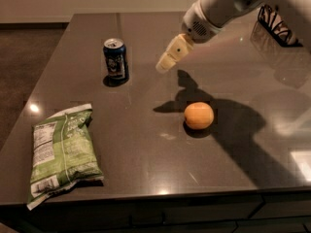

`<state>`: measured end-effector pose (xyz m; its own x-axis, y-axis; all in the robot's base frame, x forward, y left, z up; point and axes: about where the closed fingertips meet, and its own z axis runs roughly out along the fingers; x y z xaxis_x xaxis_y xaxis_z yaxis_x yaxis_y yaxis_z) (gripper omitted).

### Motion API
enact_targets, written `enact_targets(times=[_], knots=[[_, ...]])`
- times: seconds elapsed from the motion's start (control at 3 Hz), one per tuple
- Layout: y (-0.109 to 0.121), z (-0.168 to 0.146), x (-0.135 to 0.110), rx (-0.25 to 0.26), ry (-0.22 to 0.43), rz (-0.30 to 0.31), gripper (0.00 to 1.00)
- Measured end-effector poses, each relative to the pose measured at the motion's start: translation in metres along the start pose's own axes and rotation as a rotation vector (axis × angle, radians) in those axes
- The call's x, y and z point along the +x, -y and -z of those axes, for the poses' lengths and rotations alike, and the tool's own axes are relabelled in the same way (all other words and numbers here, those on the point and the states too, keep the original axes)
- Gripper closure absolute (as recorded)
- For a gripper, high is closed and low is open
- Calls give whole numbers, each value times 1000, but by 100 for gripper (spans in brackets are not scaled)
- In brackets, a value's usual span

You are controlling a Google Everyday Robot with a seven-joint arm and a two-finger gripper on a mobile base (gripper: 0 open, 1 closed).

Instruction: Move pepsi can near orange

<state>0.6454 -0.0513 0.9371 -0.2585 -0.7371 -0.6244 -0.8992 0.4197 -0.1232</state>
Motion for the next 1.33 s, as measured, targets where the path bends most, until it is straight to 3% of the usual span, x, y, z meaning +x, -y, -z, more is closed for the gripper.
enact_targets(times=[0.67,1.33], knots=[[-9,-46,-38,-11,66,13,0],[-18,-81,-66,-26,88,37,0]])
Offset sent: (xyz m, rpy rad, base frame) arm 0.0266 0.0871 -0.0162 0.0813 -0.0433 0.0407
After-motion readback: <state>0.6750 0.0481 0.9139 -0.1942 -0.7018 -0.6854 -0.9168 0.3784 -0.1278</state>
